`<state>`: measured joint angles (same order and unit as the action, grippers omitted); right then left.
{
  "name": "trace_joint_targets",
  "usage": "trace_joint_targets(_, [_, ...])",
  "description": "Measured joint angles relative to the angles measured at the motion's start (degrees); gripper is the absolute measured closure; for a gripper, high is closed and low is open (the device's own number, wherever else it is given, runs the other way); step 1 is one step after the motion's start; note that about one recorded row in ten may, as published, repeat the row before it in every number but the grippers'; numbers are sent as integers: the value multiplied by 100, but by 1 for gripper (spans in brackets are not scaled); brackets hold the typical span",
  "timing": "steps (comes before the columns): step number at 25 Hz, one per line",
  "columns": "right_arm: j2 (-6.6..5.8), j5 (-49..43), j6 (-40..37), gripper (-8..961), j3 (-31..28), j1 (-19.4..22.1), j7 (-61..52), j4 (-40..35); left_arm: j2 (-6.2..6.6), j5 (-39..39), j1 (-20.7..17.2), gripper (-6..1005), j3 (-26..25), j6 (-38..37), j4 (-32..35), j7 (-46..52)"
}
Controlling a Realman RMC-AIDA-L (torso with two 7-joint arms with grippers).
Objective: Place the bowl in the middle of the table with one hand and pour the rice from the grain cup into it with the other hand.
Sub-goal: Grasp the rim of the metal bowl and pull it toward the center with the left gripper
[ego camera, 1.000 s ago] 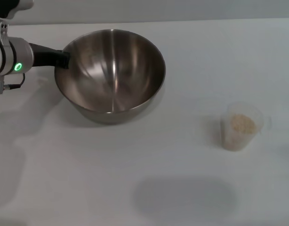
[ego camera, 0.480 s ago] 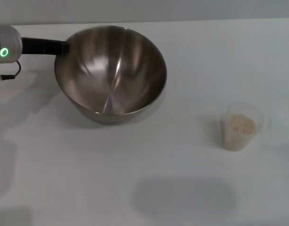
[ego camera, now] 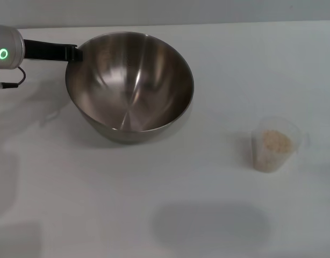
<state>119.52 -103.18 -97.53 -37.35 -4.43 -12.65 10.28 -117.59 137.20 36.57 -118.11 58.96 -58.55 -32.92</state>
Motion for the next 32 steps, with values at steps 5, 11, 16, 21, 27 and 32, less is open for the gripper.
trace_joint_targets(5, [-9, 0, 5, 165, 51, -16, -41, 0, 59, -44, 133, 961, -203, 258, 86, -21])
trace_joint_targets(11, [-8, 0, 7, 165, 53, -32, -44, -14, 265, -573, 366, 960, -606, 569, 666, -479])
trace_joint_targets(16, [-8, 0, 7, 165, 53, -39, -45, -22, 353, -721, 420, 959, -708, 665, 856, -580])
trace_joint_targets(21, [-8, -1, 7, 165, 53, -40, -45, -23, 342, -752, 373, 959, -711, 829, 813, -623])
trace_joint_targets(27, [-8, -1, 6, 165, 53, -54, -46, -26, 263, -841, 208, 960, -713, 1124, 720, -750])
trace_joint_targets(32, [-8, -1, 6, 165, 53, -62, -45, -26, 102, -850, 7, 960, -694, 1308, 380, -794])
